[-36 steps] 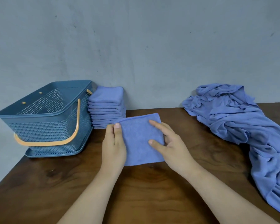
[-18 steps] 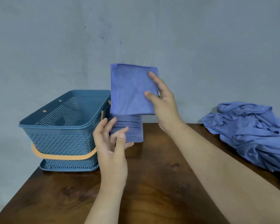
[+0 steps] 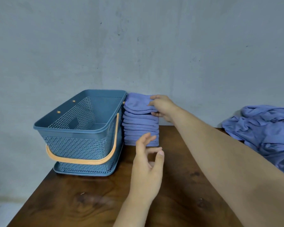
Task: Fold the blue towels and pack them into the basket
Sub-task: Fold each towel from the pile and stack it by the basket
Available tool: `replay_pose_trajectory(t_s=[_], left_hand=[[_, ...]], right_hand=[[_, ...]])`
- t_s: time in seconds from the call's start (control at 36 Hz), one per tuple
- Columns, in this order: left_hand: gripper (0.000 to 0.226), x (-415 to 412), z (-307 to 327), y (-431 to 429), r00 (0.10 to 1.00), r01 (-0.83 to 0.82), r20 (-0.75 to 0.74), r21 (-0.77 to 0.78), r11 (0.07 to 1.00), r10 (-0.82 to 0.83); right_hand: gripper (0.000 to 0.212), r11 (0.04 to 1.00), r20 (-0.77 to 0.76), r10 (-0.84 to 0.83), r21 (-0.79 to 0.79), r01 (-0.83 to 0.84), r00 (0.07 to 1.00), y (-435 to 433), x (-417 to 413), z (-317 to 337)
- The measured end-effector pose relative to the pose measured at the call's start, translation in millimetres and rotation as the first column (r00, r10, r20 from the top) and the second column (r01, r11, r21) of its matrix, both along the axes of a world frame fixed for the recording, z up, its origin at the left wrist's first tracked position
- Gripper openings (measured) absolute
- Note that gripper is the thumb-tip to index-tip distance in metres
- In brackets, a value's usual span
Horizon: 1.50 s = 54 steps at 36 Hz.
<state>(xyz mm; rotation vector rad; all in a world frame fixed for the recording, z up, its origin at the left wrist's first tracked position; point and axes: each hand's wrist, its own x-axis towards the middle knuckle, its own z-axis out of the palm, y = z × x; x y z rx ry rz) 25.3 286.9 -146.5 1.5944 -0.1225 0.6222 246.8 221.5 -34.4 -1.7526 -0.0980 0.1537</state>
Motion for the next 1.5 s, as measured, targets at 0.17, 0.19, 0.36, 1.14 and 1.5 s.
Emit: replay_pose_trajectory(t_s=[0.17,0.19,0.36,1.14,1.5], left_hand=[[0.051,-1.3,-1.2,-2.2,0.999,-0.014,-0.033,0.039,0.999,0.015],[0.051,-1.5,-1.2,-2.5,0.999,-0.019,-0.04,0.047,0.999,0.021],[0.051,0.6,-4.9,-0.7,0.991,-0.063,-0.11,0.127,0.99,0.077],[0.058,7.2,-21.5,-4.3,0.975,0.039,-0.221,0.304,0.952,0.031],[0.056,-7.1,-25.3,-33.1,0.972,0.175,-0.226,0.493,0.853,-0.069]], right_hand=[[0.067,0.728,0.315,0.101,-0.67,0.146,0.944,0.6,-3.9,11.4],[0.068,0.687,0.38,0.149,-0.704,0.181,0.913,5.1,-5.1,15.1],[0.038,0.649,0.339,0.468,-0.759,-0.056,0.816,47.0,1.2,30.1],[0.098,0.425,0.343,0.515,-0.898,0.114,0.785,2.4,-36.0,1.0],[0.061,0.498,0.441,0.317,-0.831,0.249,0.84,-172.1,-166.5,-50.0]])
